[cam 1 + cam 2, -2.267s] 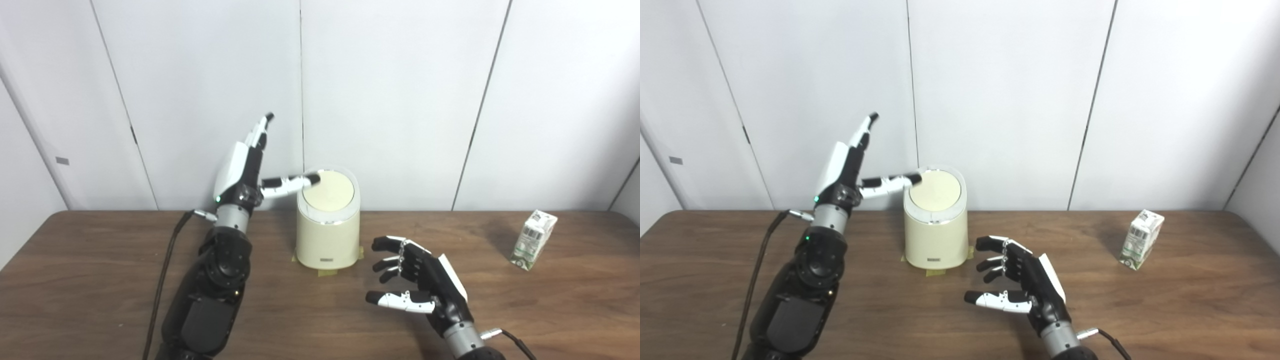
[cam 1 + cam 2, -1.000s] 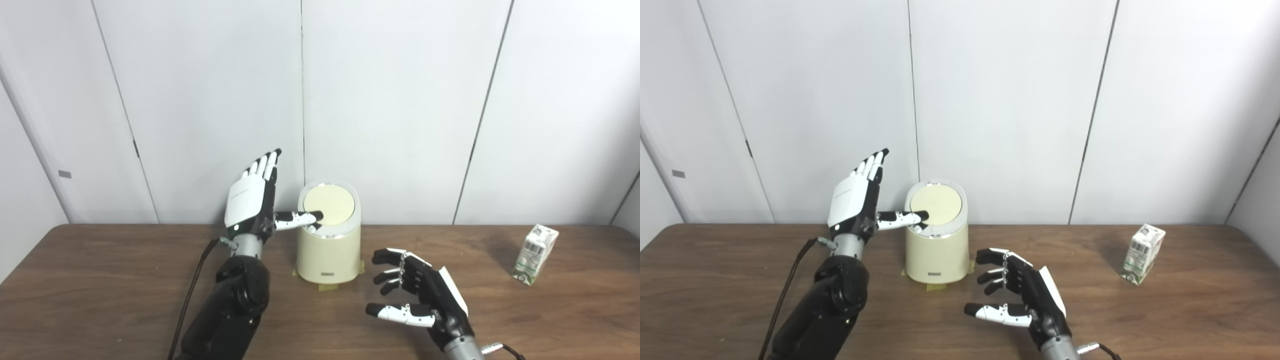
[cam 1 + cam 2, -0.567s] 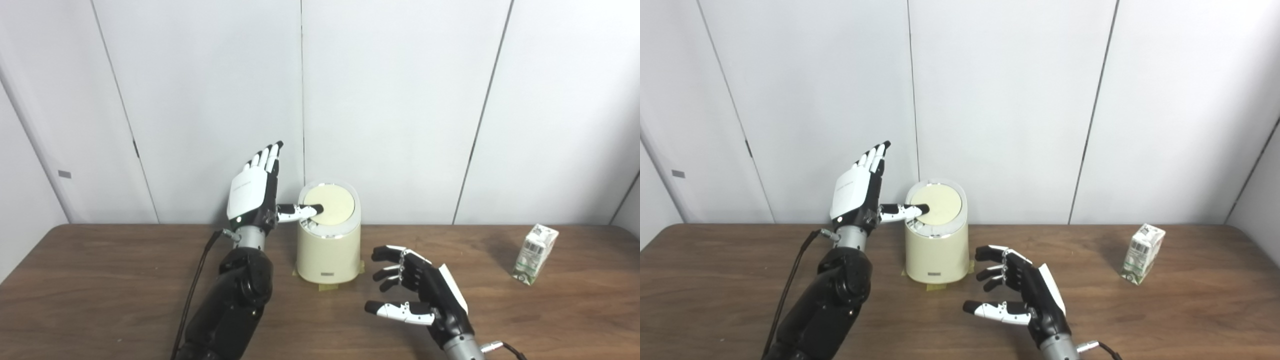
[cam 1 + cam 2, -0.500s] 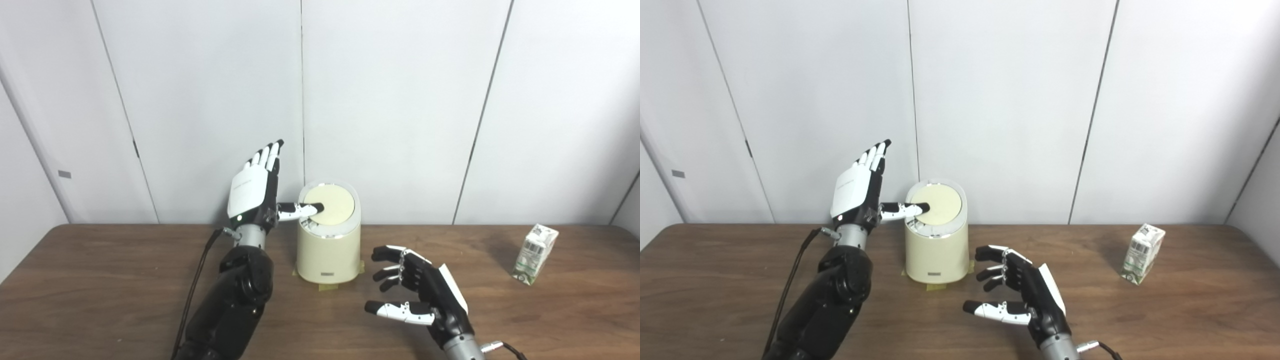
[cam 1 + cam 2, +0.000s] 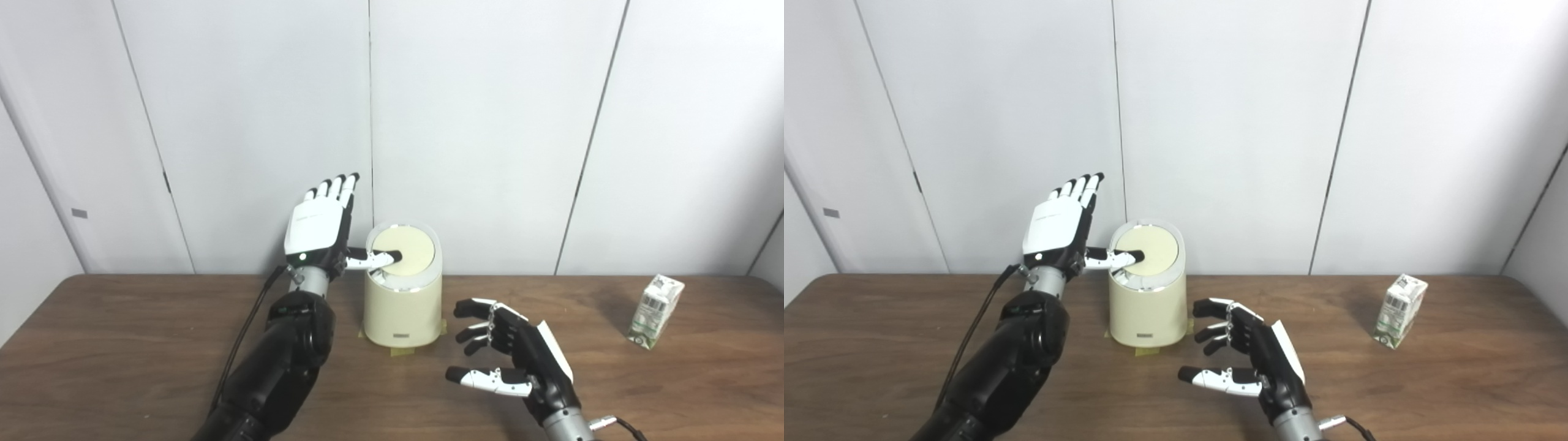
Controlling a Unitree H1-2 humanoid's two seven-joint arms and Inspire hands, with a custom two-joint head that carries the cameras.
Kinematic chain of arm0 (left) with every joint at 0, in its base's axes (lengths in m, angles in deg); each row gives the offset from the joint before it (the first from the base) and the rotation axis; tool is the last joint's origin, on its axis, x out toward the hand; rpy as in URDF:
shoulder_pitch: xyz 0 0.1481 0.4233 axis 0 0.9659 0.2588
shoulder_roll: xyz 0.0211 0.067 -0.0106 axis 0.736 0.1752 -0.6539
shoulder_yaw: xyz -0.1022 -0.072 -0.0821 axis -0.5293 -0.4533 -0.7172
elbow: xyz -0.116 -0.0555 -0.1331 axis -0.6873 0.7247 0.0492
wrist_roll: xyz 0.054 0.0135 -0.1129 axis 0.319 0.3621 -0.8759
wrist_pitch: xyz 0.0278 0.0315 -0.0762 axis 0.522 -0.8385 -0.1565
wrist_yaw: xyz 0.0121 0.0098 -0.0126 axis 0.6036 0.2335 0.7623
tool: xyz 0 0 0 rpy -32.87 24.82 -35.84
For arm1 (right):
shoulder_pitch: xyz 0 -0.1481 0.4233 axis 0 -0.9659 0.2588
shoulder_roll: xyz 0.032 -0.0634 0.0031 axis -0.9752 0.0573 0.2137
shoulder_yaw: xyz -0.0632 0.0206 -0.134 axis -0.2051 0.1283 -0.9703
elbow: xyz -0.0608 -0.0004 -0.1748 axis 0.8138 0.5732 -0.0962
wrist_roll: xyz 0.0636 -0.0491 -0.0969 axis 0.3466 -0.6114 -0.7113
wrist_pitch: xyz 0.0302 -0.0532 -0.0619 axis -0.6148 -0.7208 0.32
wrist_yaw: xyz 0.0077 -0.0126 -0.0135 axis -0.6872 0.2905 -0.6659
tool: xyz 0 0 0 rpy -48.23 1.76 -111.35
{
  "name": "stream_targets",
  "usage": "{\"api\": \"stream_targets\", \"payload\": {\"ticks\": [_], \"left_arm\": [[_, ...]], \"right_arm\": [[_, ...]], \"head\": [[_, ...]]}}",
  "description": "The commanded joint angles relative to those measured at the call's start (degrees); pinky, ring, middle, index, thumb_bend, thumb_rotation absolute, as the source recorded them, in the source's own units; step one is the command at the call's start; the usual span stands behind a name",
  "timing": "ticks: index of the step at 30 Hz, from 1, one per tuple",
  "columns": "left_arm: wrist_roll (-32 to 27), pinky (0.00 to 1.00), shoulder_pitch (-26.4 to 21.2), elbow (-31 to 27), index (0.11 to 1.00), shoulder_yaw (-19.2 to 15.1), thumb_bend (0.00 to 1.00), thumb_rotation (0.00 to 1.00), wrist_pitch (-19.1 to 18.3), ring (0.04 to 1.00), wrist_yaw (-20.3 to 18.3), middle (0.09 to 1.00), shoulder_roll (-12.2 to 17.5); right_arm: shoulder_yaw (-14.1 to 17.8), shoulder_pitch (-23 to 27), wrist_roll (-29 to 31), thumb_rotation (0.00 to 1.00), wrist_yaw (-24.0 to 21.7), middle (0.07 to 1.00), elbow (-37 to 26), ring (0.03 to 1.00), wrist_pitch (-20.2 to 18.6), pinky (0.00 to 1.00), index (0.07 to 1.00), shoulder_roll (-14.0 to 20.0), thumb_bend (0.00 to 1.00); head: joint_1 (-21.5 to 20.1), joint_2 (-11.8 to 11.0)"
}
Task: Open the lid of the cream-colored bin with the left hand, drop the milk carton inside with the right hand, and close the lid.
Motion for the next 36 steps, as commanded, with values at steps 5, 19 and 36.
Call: {"api": "stream_targets", "payload": {"ticks": [5, 19, 36], "left_arm": [[4.2, 1.00, -2.7, -1.5, 1.000, 2.9, 1.00, 0.34, -1.2, 1.000, -4.1, 1.000, 2.1], [8.8, 0.99, -1.9, -1.3, 1.000, 6.9, 1.00, 0.36, -2.4, 1.000, -8.6, 1.000, 4.8], [-5.8, 0.93, 0.0, -9.7, 1.000, -11.9, 1.00, 0.45, 4.0, 1.000, 4.8, 1.000, 2.5]], "right_arm": [[0.1, 1.7, -0.1, 0.13, 0.5, 0.714, -2.7, 0.582, 0.3, 0.47, 0.685, -0.3, 0.59], [0.1, 1.8, 0.6, 0.10, 0.1, 0.706, -2.9, 0.580, -0.2, 0.47, 0.677, -0.3, 0.58], [0.0, 1.7, 1.0, 0.13, -0.6, 0.724, -2.1, 0.579, 0.2, 0.46, 0.685, 0.2, 0.58]], "head": [[0.3, 0.5], [0.5, 0.8], [1.2, 0.8]]}}
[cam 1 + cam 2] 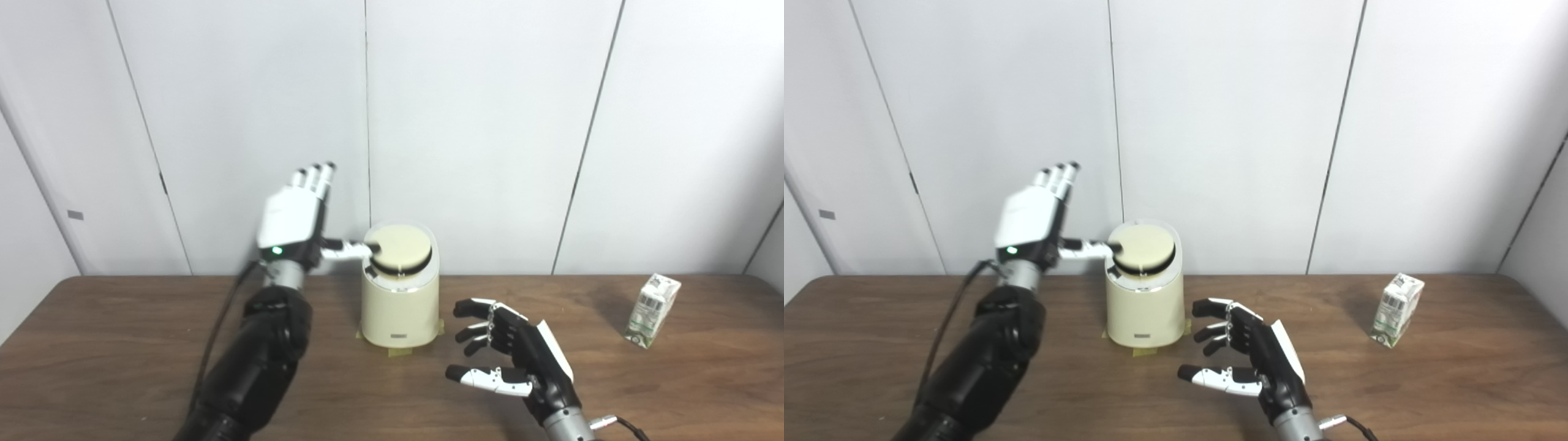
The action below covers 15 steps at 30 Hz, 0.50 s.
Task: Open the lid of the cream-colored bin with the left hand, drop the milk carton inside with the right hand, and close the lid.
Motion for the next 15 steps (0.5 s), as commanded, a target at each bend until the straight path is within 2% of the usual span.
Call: {"api": "stream_targets", "payload": {"ticks": [1, 2, 3, 8, 10, 12, 13, 15], "left_arm": [[-3.9, 0.91, -1.0, -4.7, 1.000, -2.5, 0.98, 0.43, 2.4, 1.000, 0.3, 1.000, 0.5], [-6.7, 0.81, 0.1, -6.8, 1.000, -4.1, 0.94, 0.41, 3.0, 0.977, -1.1, 1.000, 0.5], [-10.1, 0.77, 1.6, -9.3, 1.000, -5.7, 0.91, 0.39, 3.3, 0.958, -3.2, 0.998, 0.4], [-22.4, 0.71, 9.6, -18.1, 0.906, -10.3, 0.84, 0.30, 3.9, 0.846, -10.6, 0.880, 0.1], [-26.9, 0.65, 13.2, -21.0, 0.841, -11.8, 0.80, 0.23, 3.7, 0.764, -12.8, 0.809, -0.3], [-33.1, 0.64, 16.9, -21.1, 0.818, -13.9, 0.77, 0.20, 7.3, 0.720, -14.5, 0.774, -0.6], [-34.9, 0.65, 17.9, -20.8, 0.814, -14.5, 0.76, 0.20, 8.6, 0.707, -15.0, 0.766, -0.7], [-39.8, 0.64, 21.4, -19.3, 0.801, -15.8, 0.75, 0.23, 13.7, 0.690, -17.1, 0.748, -0.5]], "right_arm": [[0.1, 1.8, 0.9, 0.12, -0.1, 0.727, -1.3, 0.580, 1.2, 0.46, 0.683, 0.0, 0.58], [0.1, 1.8, 1.0, 0.12, -0.1, 0.728, -1.2, 0.581, 1.2, 0.46, 0.681, 0.0, 0.58], [0.2, 1.9, 1.1, 0.13, -0.1, 0.727, -1.2, 0.581, 1.3, 0.45, 0.679, 0.0, 0.58], [0.4, 2.1, 1.4, 0.10, -0.1, 0.721, -0.7, 0.576, 1.4, 0.45, 0.677, 0.2, 0.58], [0.5, 2.2, 1.5, 0.12, -0.2, 0.722, -0.5, 0.575, 1.6, 0.45, 0.681, 0.4, 0.58], [0.6, 2.1, 1.6, 0.12, -0.1, 0.731, -0.5, 0.581, 1.4, 0.45, 0.691, 0.5, 0.58], [0.6, 2.1, 1.6, 0.12, -0.1, 0.736, -0.5, 0.585, 1.4, 0.46, 0.698, 0.5, 0.58], [1.0, 2.0, 2.4, 0.12, 0.1, 0.738, -0.6, 0.590, 1.2, 0.46, 0.721, 0.3, 0.59]], "head": [[0.1, 0.1], [0.1, 0.1], [0.1, 0.1], [0.3, 0.1], [0.4, 0.2], [0.5, 0.1], [0.5, 0.1], [0.7, 0.1]]}}
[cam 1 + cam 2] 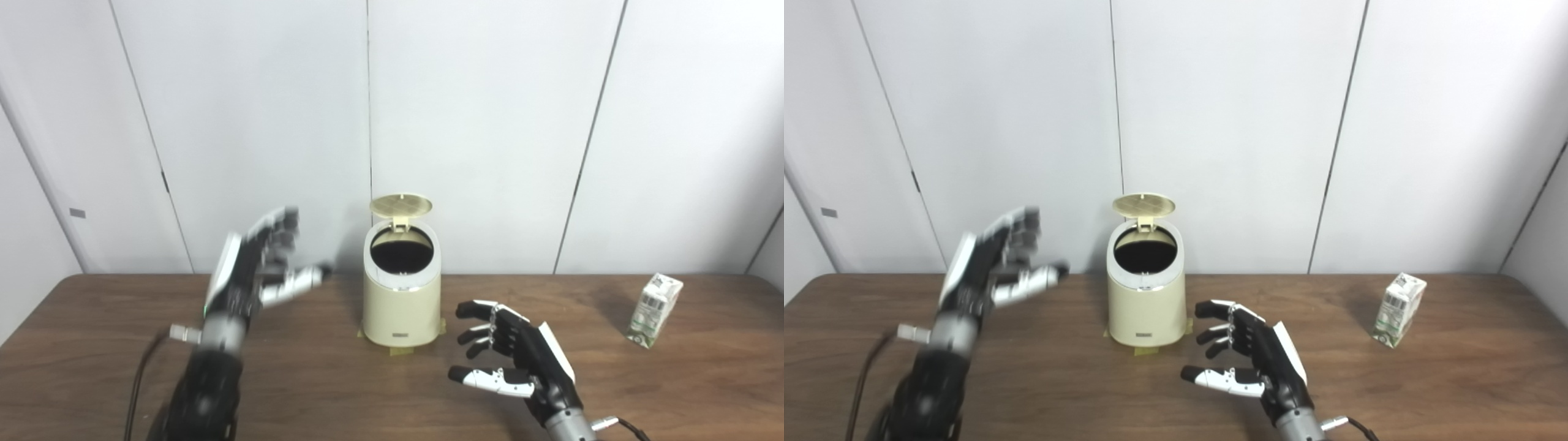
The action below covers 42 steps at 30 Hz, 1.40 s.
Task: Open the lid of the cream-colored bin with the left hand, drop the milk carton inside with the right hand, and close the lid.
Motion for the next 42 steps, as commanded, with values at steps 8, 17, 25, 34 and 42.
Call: {"api": "stream_targets", "payload": {"ticks": [8, 17, 25, 34, 42], "left_arm": [[-9.0, 0.53, 6.4, 4.0, 0.761, -1.0, 0.70, 0.21, 18.4, 0.627, -5.6, 0.717, 0.9], [-10.5, 0.54, 9.5, 9.6, 0.761, -2.7, 0.71, 0.19, 24.6, 0.636, -4.8, 0.711, -0.7], [-8.7, 0.60, 9.6, 11.5, 0.782, -3.4, 0.60, 0.08, 26.0, 0.663, -4.2, 0.733, 1.3], [-8.3, 0.57, 9.2, 12.7, 0.788, -4.2, 0.56, 0.06, 25.4, 0.652, -4.1, 0.728, 3.1], [-11.2, 0.61, 9.0, 13.8, 0.758, -4.7, 0.56, 0.07, 25.3, 0.640, -5.5, 0.709, 3.5]], "right_arm": [[2.3, 2.7, 3.5, 0.07, 0.4, 0.744, -0.4, 0.602, 3.3, 0.47, 0.814, 0.0, 0.65], [4.7, 5.3, -6.7, 0.22, 3.9, 0.788, 2.0, 0.662, 5.7, 0.52, 0.807, 8.0, 0.79], [7.9, 7.9, -12.3, 0.27, 4.3, 0.832, -2.2, 0.747, -3.0, 0.61, 0.829, 17.0, 0.84], [12.4, 11.6, -16.4, 0.28, 6.8, 0.870, -3.0, 0.816, -10.3, 0.71, 0.871, 23.1, 0.85], [13.9, 13.9, -15.9, 0.29, 6.6, 0.905, 3.0, 0.861, -11.5, 0.76, 0.892, 28.9, 0.89]], "head": [[0.5, 0.1], [-6.8, -1.4], [-18.2, -3.0], [-26.4, -4.6], [-28.3, -4.5]]}}
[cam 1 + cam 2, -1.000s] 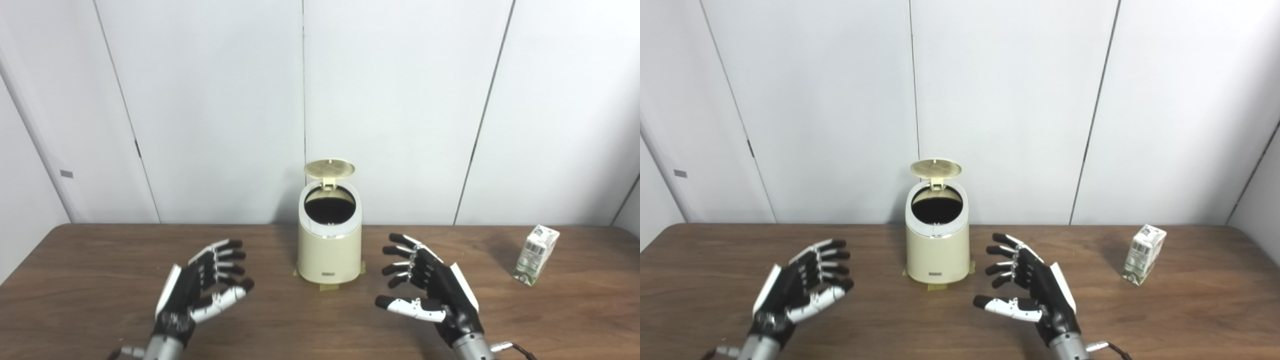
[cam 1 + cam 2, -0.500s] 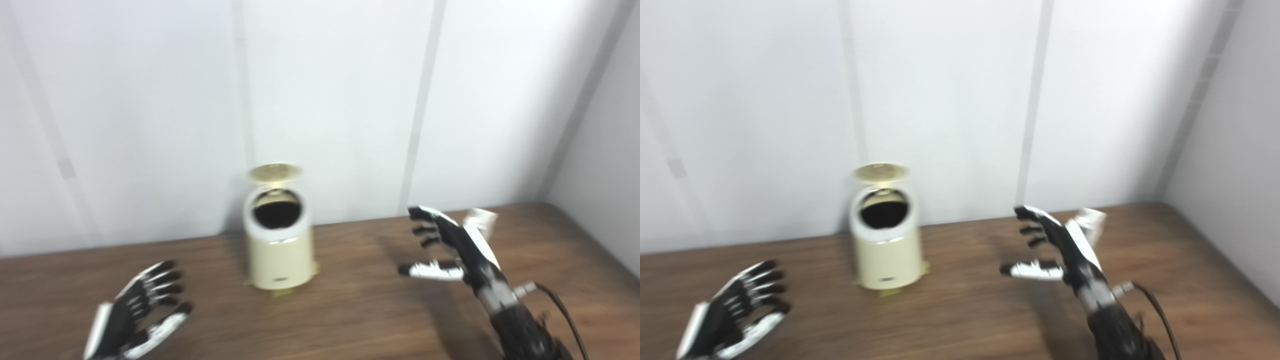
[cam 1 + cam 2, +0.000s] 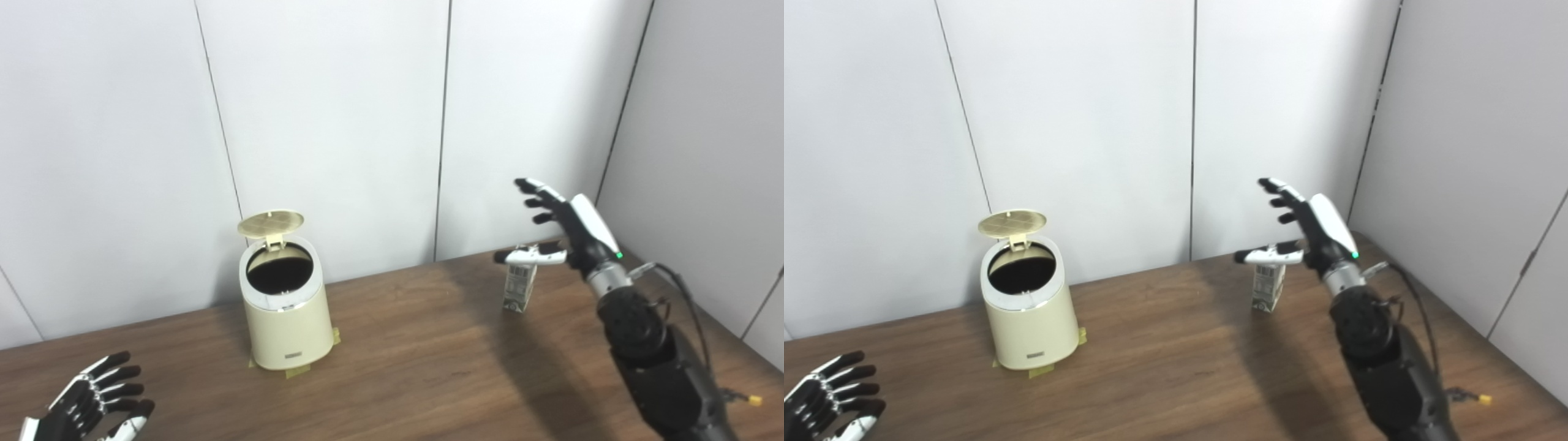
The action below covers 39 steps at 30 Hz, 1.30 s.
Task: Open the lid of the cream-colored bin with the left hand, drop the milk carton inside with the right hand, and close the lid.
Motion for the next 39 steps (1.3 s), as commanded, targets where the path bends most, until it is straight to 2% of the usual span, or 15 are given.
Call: {"api": "stream_targets", "payload": {"ticks": [1, 7, 11, 12, 15, 21, 27, 31, 39], "left_arm": [[-0.5, 0.61, 0.5, 1.4, 0.754, 0.0, 0.57, 0.09, 0.8, 0.638, -0.3, 0.705, 0.3], [-1.9, 0.58, 0.4, 1.6, 0.742, -0.4, 0.55, 0.12, 0.3, 0.636, -1.1, 0.696, 0.7], [-2.0, 0.58, 0.8, 0.9, 0.740, -0.6, 0.57, 0.17, -0.3, 0.633, -1.2, 0.693, 0.7], [-1.7, 0.57, 0.8, 0.8, 0.740, -0.6, 0.57, 0.17, -0.2, 0.630, -1.1, 0.693, 0.8], [-1.6, 0.58, 0.9, 0.8, 0.738, -0.5, 0.57, 0.17, -0.3, 0.631, -1.3, 0.692, 0.9], [-1.0, 0.57, 1.0, 1.1, 0.732, -0.3, 0.57, 0.17, -0.1, 0.632, -1.3, 0.690, 1.3], [-1.2, 0.56, 1.2, 0.5, 0.728, -0.2, 0.58, 0.17, -0.8, 0.622, -1.4, 0.684, 1.4], [-1.2, 0.55, 1.2, 1.1, 0.732, -0.2, 0.59, 0.19, -0.7, 0.622, -1.4, 0.686, 1.5], [-1.0, 0.56, 1.7, -0.4, 0.736, -0.2, 0.58, 0.16, -1.9, 0.626, -1.2, 0.688, 1.4]], "right_arm": [[1.3, 3.1, 1.2, 0.31, 0.6, 0.914, 0.5, 0.872, 0.9, 0.77, 0.902, 2.5, 0.90], [3.0, 4.6, 5.8, 0.30, 0.1, 0.910, 7.3, 0.862, 1.9, 0.74, 0.908, 3.3, 0.88], [4.7, 5.1, 11.7, 0.28, -1.4, 0.900, 11.1, 0.852, 1.8, 0.76, 0.931, 2.4, 0.90], [4.6, 5.1, 12.0, 0.23, -1.4, 0.910, 11.8, 0.864, 1.7, 0.77, 0.935, 2.4, 0.87], [4.1, 4.5, 13.1, 0.17, -1.3, 0.915, 12.4, 0.866, 0.2, 0.77, 0.933, 1.8, 0.83], [2.8, 3.9, 12.6, 0.22, -0.1, 0.895, 14.9, 0.863, 0.2, 0.78, 0.920, 1.1, 0.89], [2.2, 3.9, 14.3, 0.19, -0.8, 0.930, 18.1, 0.882, 1.0, 0.79, 0.946, -0.5, 0.84], [1.2, 3.9, 14.3, 0.27, -0.5, 0.928, 19.8, 0.872, 2.0, 0.79, 0.951, -1.4, 0.90], [0.4, 3.6, 13.7, 0.17, 1.8, 0.869, 21.2, 0.840, 2.6, 0.80, 0.903, -3.3, 0.84]], "head": [[0.0, 0.0], [-0.3, 0.3], [-0.3, 0.8], [-0.2, 0.9], [-0.1, 1.3], [-0.1, 1.7], [0.1, 2.2], [0.2, 2.6], [0.7, 3.7]]}}
